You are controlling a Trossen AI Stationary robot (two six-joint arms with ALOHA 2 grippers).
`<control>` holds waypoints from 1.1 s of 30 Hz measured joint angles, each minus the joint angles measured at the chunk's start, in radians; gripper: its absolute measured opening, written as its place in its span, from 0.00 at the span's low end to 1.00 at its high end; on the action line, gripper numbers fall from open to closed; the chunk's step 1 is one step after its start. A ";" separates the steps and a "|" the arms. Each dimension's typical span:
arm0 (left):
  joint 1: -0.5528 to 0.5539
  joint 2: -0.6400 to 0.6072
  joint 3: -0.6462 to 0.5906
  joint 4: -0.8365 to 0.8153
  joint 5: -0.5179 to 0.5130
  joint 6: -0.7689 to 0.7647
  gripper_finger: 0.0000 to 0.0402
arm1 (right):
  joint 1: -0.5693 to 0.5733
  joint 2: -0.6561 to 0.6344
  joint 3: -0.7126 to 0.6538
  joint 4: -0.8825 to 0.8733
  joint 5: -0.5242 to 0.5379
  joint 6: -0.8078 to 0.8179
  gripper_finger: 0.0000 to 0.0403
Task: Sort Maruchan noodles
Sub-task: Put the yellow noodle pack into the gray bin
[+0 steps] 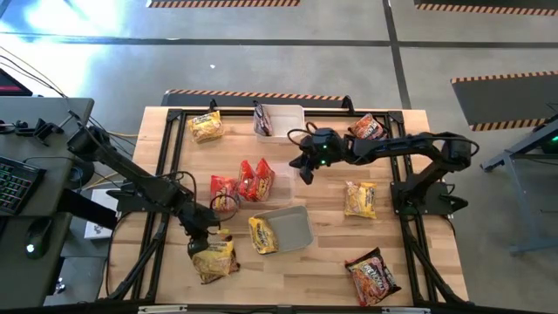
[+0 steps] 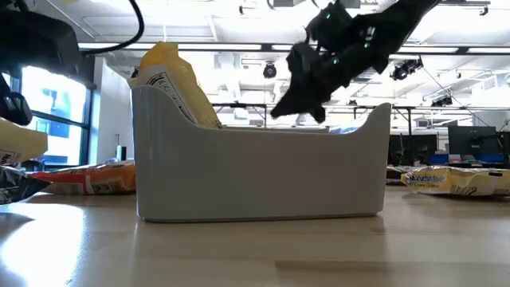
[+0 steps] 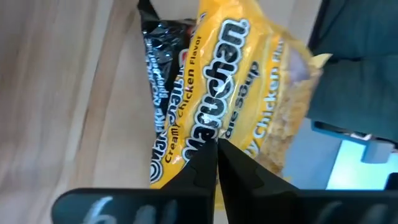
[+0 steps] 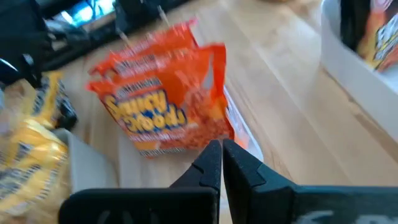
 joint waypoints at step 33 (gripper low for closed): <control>0.072 -0.072 0.119 -0.311 0.008 0.268 0.43 | 0.231 -0.142 0.000 -0.075 0.110 0.361 0.55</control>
